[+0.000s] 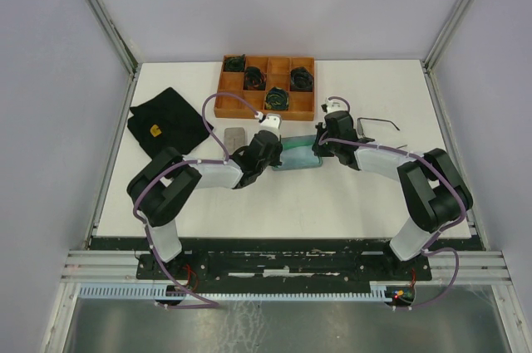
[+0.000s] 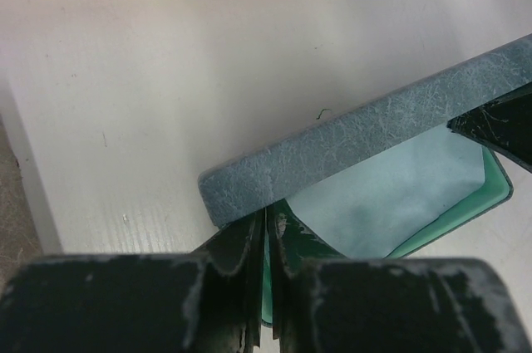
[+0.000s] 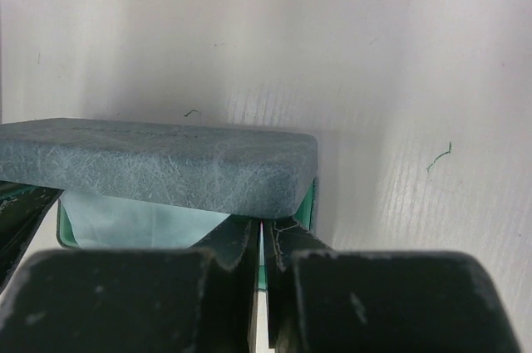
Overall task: Organize the sunglasses
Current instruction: Place the glasses cleaning cloth in the sunglasses case.
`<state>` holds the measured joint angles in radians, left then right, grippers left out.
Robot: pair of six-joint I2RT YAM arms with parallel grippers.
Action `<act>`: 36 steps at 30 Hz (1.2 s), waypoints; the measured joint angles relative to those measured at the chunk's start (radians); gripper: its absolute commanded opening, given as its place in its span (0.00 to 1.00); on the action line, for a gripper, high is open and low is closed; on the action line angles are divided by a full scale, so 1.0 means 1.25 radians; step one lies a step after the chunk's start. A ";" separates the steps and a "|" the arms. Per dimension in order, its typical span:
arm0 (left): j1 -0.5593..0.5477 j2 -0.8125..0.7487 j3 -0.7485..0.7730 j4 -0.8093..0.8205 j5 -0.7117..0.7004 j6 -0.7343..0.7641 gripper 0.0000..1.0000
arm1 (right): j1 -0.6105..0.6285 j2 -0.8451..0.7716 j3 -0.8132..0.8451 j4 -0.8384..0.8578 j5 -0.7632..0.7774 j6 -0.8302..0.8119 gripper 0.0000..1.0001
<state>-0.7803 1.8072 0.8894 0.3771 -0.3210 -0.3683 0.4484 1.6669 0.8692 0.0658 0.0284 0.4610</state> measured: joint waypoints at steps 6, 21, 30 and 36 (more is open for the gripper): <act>0.000 0.000 0.000 0.000 0.000 0.000 0.24 | 0.000 0.000 0.000 -0.002 -0.008 -0.006 0.26; 0.000 -0.044 -0.059 -0.006 -0.026 -0.003 0.54 | 0.000 -0.036 -0.002 -0.028 0.003 -0.012 0.49; 0.000 -0.112 -0.106 -0.007 -0.026 -0.020 0.71 | 0.000 -0.115 -0.041 -0.038 0.020 -0.011 0.54; 0.000 -0.199 -0.189 -0.006 -0.008 -0.022 0.71 | 0.000 -0.179 -0.085 -0.062 0.026 -0.002 0.55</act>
<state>-0.7803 1.5581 0.6533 0.3695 -0.3305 -0.3954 0.4484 1.4437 0.7628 -0.0113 0.0612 0.4587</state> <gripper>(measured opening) 0.712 0.541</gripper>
